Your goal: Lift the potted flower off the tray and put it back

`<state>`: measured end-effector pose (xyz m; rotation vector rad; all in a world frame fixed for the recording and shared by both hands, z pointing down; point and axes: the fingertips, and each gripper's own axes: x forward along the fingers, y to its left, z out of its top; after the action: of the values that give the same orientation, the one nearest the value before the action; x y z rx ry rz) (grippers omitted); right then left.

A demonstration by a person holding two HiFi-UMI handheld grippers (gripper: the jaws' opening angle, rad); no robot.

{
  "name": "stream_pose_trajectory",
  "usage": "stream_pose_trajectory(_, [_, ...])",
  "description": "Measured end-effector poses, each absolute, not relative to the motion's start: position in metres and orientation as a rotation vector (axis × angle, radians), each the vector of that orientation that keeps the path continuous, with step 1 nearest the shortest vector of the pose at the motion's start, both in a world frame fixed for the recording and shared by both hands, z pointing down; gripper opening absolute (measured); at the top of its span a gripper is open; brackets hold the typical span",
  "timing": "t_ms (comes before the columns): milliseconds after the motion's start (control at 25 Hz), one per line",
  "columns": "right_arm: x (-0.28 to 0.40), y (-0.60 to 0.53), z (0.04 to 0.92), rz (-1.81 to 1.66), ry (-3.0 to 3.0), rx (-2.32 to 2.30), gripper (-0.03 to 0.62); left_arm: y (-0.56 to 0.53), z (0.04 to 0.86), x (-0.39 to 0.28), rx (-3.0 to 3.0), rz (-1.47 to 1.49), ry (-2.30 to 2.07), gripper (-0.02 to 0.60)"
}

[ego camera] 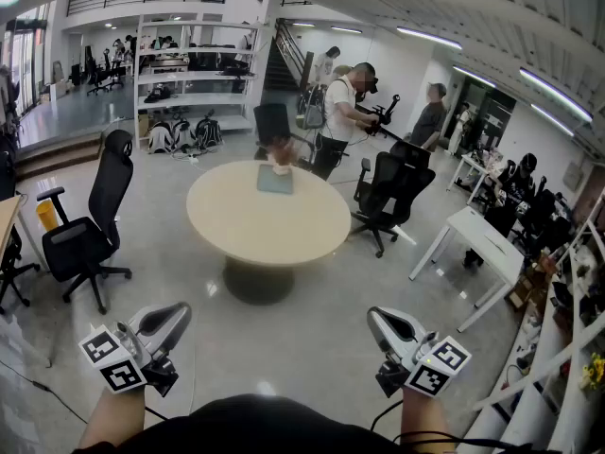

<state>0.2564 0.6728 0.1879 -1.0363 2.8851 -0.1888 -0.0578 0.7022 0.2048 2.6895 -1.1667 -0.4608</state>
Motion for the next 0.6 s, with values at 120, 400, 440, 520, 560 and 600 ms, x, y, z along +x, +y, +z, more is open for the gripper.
stream_pose_trajectory(120, [0.255,0.673,0.189,-0.188,2.885,-1.035,0.012,0.702,0.207,-0.057,2.687,-0.455,-1.156,-0.006])
stream_pose_trajectory(400, [0.262,0.668,0.190,-0.199,2.880,-1.038,0.012,0.697,0.207,-0.047,2.688,-0.451,-1.138,-0.006])
stream_pose_trajectory(440, [0.265,0.668,0.189,-0.200,2.877,-1.039,0.011,0.696,0.207,-0.044,2.688,-0.451,-1.135,-0.006])
stream_pose_trajectory(520, [0.271,0.667,0.187,-0.210,2.863,-1.040,0.012,0.694,0.206,-0.039,2.688,-0.450,-1.129,-0.006])
stream_pose_trajectory(560, [0.274,0.666,0.186,-0.219,2.852,-1.038,0.012,0.693,0.205,-0.036,2.689,-0.450,-1.125,-0.006])
stream_pose_trajectory(600, [0.276,0.665,0.184,-0.227,2.841,-1.035,0.014,0.691,0.205,-0.034,2.691,-0.449,-1.121,-0.006])
